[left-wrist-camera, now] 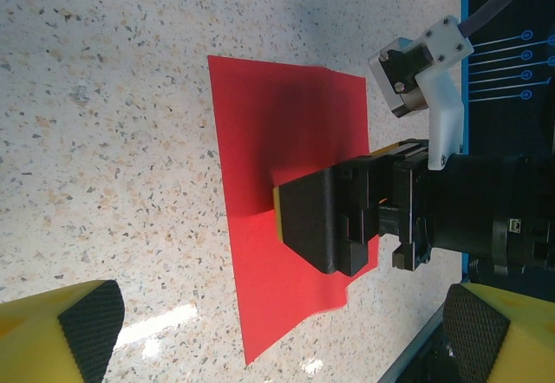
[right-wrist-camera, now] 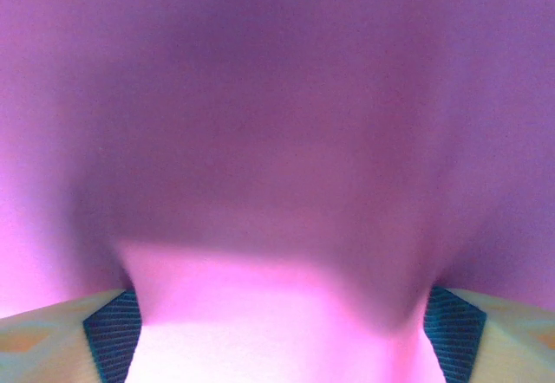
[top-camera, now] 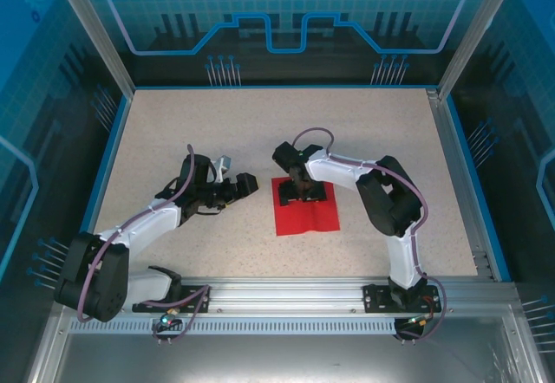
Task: Fold a paper plane with a square sheet of paper (pick it up from the middle)
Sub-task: First fold in half a square sheet of paper at the center of the table.
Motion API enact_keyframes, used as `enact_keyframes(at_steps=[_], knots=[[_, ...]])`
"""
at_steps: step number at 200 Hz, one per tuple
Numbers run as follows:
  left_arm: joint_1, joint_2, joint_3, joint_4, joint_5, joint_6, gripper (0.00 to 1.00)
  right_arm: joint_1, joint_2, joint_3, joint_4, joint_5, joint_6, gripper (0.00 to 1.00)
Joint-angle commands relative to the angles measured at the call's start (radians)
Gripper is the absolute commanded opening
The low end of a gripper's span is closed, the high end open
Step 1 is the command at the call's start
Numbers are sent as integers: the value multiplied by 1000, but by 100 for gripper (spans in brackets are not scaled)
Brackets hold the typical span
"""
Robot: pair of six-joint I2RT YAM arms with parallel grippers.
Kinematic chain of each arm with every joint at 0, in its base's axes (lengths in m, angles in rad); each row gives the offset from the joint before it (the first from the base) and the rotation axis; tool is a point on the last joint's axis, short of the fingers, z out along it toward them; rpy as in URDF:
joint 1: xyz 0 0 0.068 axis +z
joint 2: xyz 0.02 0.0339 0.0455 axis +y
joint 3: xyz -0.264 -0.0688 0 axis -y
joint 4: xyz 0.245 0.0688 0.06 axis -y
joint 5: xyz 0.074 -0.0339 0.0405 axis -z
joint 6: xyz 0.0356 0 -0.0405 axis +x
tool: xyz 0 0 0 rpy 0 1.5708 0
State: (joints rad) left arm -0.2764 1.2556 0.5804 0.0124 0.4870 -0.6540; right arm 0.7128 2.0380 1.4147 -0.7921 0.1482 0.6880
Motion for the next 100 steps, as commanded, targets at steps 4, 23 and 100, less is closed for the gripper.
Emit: enact_keyframes(at_steps=[4,23,100], knots=[[-7,2,12,0,-6,-7,99,2,104,-56,22,-24,4,87],[-7,2,11,1,-5,-9,99,1,92,-54,20,-23,3,84],[-7,-2,25,-15,-11,-8,99,-13,-6,-22,28,-59,-27,59]])
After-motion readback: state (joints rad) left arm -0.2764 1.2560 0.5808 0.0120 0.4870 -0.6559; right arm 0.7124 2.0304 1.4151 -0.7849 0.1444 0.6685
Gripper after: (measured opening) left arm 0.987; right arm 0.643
